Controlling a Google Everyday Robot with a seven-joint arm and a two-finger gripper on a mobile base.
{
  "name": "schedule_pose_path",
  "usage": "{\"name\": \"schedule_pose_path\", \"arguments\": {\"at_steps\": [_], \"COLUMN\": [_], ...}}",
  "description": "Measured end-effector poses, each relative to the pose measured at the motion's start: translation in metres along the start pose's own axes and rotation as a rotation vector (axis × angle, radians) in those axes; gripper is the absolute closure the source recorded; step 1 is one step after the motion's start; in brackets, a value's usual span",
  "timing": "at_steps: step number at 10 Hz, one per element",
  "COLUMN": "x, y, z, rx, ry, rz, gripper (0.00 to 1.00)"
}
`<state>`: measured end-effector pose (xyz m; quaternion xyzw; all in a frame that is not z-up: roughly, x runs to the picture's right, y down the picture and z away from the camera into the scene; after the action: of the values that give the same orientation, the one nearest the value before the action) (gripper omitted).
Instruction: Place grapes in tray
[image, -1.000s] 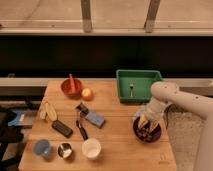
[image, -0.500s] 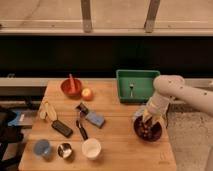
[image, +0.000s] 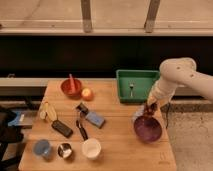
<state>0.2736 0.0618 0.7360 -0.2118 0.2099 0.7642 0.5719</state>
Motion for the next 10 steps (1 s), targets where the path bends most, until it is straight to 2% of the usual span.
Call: {"name": "schedule_pose_path", "arguments": {"at_steps": [2,4,5,7,8,10], "x": [-0.046,-0.079,-0.102,-0.133,-0.148,-0.166], "y": [0.001,0.002,0.004,0.008,0.01,0.012], "z": [-0.017,-0.025,-0.032,-0.043,-0.046,-0.038], "rx": [-0.01,-0.028,-0.045,-0.075,-0.093,-0.129], "ry": [-0.08,-0.136,-0.182,-0.244,-0.265,-0.268], "rz": [0.021,0.037,0.046,0.052,0.057,0.066], "gripper": [1.0,1.0,1.0,1.0,1.0,1.0]}}
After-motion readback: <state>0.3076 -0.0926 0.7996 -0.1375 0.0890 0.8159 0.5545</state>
